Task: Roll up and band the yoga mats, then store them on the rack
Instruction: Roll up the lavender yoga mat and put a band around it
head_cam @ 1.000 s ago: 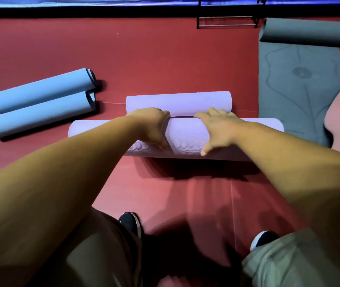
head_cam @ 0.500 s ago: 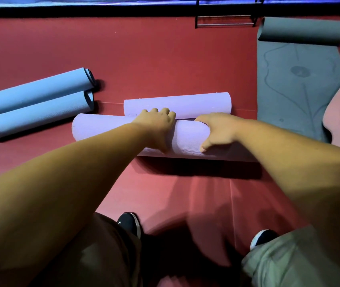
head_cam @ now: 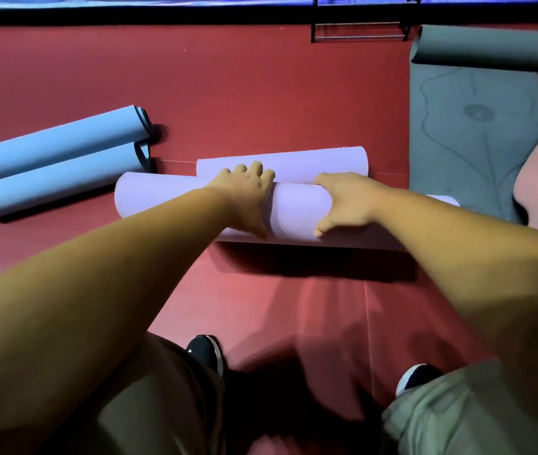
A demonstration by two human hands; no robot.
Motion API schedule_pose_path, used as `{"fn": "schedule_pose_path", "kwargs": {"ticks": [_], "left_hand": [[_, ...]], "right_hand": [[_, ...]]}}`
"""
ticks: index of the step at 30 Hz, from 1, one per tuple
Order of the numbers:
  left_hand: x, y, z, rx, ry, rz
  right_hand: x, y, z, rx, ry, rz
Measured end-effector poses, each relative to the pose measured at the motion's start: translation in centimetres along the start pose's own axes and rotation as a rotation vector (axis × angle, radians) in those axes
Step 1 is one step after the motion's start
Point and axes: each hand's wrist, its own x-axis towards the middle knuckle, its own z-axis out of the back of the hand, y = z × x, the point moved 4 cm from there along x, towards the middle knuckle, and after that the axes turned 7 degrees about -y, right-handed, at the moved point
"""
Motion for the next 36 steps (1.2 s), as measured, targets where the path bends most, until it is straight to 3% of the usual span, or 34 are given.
{"fn": "schedule_pose_path", "kwargs": {"ticks": [5,12,17,22,26,32,36], "left_hand": [[0.3,-0.8,0.5,-0.013,-0.040,-0.016],[0.6,0.8,0.9,-0.181,0.088,0.080],[0.3,0.5,0.4,-0.194,0.119,0.083],[-0.3,-0.6,-0.1,-0.047,0.058,0.006],[0.0,-0.4,0.4,-0.101,0.036,-0.002],[0.1,0.6,1.4,-0.211,0.091,0.051],[-0.2,0.8,1.4,-0.168,0.110,0.060]], "right_hand": [[0.0,-0.6,-0.4,0.007,0.041,-0.008],[0.2,0.0,-1.1,-0.187,-0.050,0.026],[0.4,-0.1,-0.4,-0.093,-0.048,0.003],[0.1,-0.5,-0.2,-0.033,0.020,-0.017],[-0.1,-0.5,-0.6,0.000,0.064,-0.020],[-0.3,-0.1,-0.6,-0.137,-0.028,0.005],[-0.3,0.1,-0.2,-0.090,-0.059,-0.012]]}}
